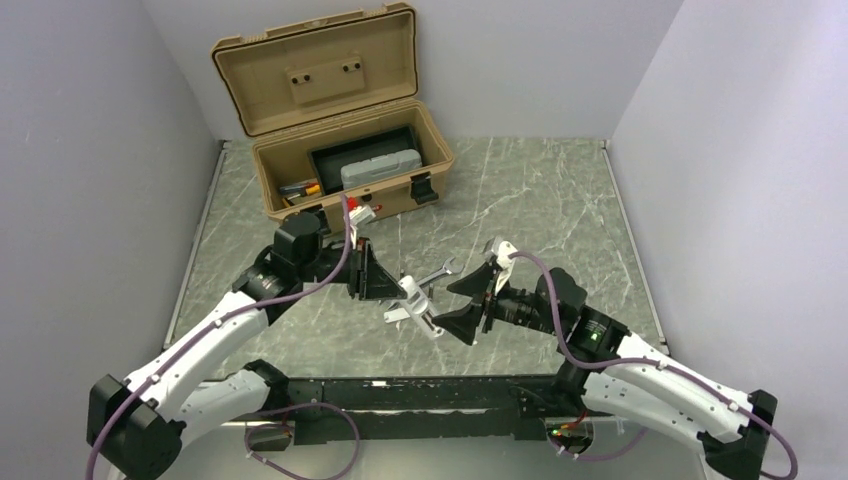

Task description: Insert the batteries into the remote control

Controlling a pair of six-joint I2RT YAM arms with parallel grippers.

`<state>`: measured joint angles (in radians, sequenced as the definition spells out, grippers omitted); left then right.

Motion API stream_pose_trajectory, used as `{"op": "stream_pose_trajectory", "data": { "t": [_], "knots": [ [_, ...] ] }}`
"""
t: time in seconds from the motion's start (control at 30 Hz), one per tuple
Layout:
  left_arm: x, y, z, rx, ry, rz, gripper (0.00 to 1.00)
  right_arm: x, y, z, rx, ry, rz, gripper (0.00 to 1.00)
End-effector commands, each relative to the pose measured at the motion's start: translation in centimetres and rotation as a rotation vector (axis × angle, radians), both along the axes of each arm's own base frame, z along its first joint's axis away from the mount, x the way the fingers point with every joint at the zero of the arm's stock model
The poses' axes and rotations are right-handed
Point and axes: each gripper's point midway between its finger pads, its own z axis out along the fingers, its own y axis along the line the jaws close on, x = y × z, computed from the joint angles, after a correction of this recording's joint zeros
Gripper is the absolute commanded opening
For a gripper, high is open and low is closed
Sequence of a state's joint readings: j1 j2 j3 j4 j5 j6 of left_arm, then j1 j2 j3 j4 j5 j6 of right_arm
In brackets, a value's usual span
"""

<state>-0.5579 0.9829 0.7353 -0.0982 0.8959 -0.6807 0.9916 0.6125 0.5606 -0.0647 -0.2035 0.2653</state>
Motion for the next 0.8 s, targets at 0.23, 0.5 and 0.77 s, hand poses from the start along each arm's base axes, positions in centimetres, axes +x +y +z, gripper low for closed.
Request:
{"op": "stream_pose_trajectory", "data": {
  "t": [0.23, 0.5, 0.77],
  "knots": [
    [-2.0, 0.3, 3.1, -0.101, -0.165, -0.149, 0.00, -1.4, 1.1, 0.8, 0.131, 0.107, 0.217, 0.83],
    [-2.2, 0.0, 4.7, -0.167, -0.189, -0.199, 0.00, -1.9, 1.5, -0.3, 0.116, 0.141, 0.269, 0.82],
    [-1.5, -0.5, 5.8, -0.203, -0.194, -0.216, 0.00, -2.4, 1.5, -1.4, 0.095, 0.168, 0.302, 0.81]
  ]
}}
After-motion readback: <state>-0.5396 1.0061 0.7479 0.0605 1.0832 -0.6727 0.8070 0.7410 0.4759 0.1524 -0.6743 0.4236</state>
